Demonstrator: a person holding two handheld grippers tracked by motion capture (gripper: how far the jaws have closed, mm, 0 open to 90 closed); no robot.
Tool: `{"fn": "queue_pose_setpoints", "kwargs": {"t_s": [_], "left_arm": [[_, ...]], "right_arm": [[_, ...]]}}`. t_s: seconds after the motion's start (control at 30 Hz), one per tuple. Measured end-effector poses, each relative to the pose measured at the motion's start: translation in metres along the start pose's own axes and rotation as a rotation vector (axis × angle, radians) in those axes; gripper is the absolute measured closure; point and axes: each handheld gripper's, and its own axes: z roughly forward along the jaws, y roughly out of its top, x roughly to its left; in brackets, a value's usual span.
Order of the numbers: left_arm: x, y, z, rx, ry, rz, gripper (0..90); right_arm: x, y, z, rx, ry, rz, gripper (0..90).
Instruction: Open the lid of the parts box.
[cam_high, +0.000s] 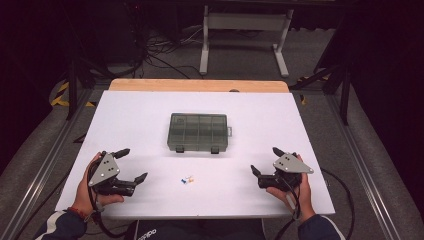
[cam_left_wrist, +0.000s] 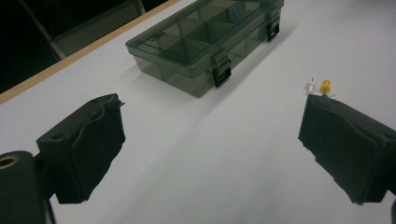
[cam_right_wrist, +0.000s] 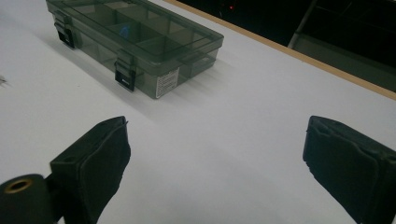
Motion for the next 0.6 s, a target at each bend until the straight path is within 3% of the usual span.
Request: {"fn": "queue_pose_setpoints", "kwargs": {"t_s": [0.6], "left_arm": [[-0.0002, 0.0001, 0.0056, 0.032, 0.003, 0.009, 7.5]], "right_arm": [[-0.0003, 0.0005, 0.0045, 0.025, -0.002, -0.001, 8.1]]}}
